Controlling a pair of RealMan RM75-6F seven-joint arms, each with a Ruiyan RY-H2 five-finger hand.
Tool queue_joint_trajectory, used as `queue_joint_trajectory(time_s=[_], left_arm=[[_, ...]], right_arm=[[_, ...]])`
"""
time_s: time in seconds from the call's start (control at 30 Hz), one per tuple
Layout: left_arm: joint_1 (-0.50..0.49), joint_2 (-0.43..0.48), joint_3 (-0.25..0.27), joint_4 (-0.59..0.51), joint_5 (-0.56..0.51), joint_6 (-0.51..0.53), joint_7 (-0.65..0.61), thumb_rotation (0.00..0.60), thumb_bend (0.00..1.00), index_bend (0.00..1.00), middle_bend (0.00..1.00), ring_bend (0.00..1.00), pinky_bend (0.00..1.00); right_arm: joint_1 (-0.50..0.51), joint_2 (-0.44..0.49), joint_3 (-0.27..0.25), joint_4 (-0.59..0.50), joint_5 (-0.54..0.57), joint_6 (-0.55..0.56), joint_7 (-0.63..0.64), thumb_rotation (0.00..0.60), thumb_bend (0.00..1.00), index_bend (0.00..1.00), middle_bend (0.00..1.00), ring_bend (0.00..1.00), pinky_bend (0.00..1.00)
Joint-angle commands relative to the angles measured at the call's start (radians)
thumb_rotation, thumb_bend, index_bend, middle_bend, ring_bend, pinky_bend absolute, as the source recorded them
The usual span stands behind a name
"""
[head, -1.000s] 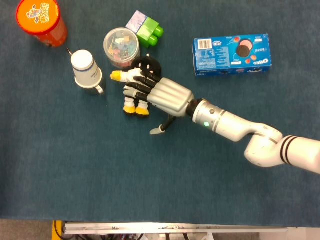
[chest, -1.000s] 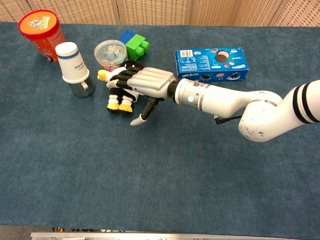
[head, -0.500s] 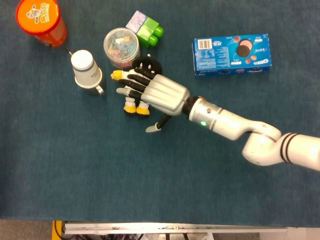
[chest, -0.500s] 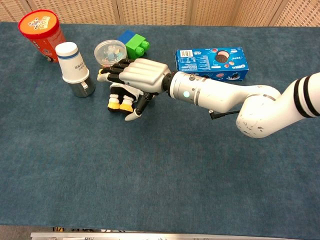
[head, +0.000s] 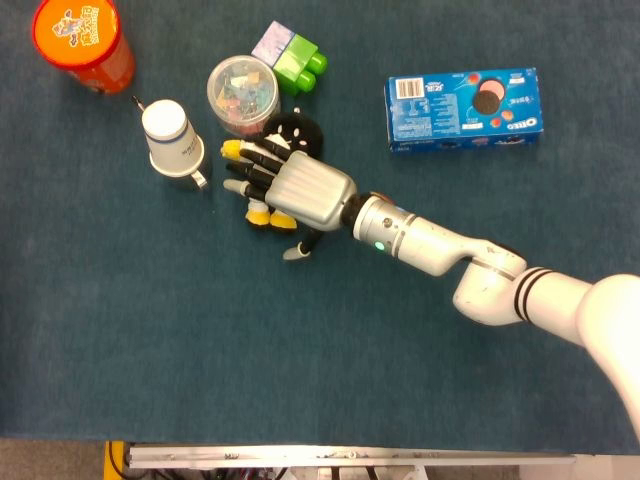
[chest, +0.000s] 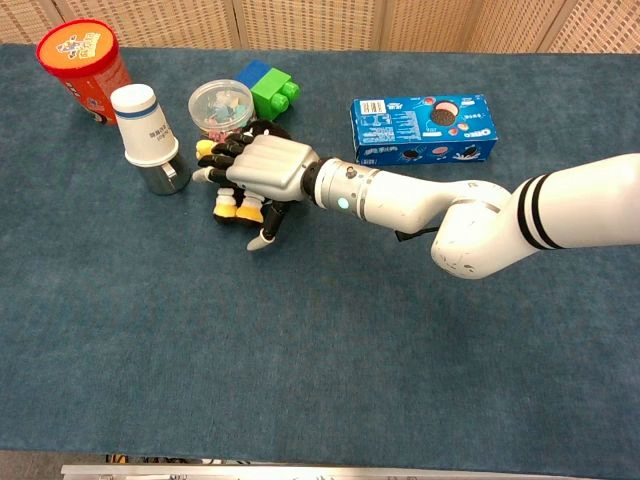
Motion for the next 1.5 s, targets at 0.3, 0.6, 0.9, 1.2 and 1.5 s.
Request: queue_joint_trajectory(time_s=[0.3,0.6,0.9,1.2,1.5], left_arm=[[0.002,-0.004,-0.001,0.007,0.003,-0.001,-0.012,0.600,0.30,0.09,0.16,0.15,0.07],[0.001,-0.004,-0.002,0.007,0.004,-0.005,-0.011,0.600,0.30,0.09,0.16,0.15,0.07],[0.010,0.000,-0.003,0.008,-0.003,0.002,-0.016,0.600,0.30,0.09,0.16,0.15,0.07],[0.015,0.003,-0.002,0.009,-0.008,0.002,-0.019,0.600,0.30,0.09,0.16,0.15,0.07],[0.017,0.005,-0.003,0.011,-0.007,0.002,-0.025,0.600,0.30,0.09,0.16,0.15,0.07]], right_arm=[[-0.032,0.059,-0.062,-0.021,-0.030,0.042,0.013,0.328,0.00,0.00,0.00,0.00,0.00],[-0.018,0.089,-0.008,-0.086,0.002,0.075,0.007,0.329,0.00,0.00,0.00,0.00,0.00],[0.024,0.017,0.008,-0.017,0.022,0.017,0.011,0.329,0.00,0.00,0.00,0.00,0.00],[0.013,-0.009,-0.030,0.045,0.013,-0.001,0.017,0.331,0.00,0.00,0.00,0.00,0.00],[-0.038,0.084,-0.043,-0.058,0.005,0.082,-0.005,0.328,0.00,0.00,0.00,0.00,0.00]])
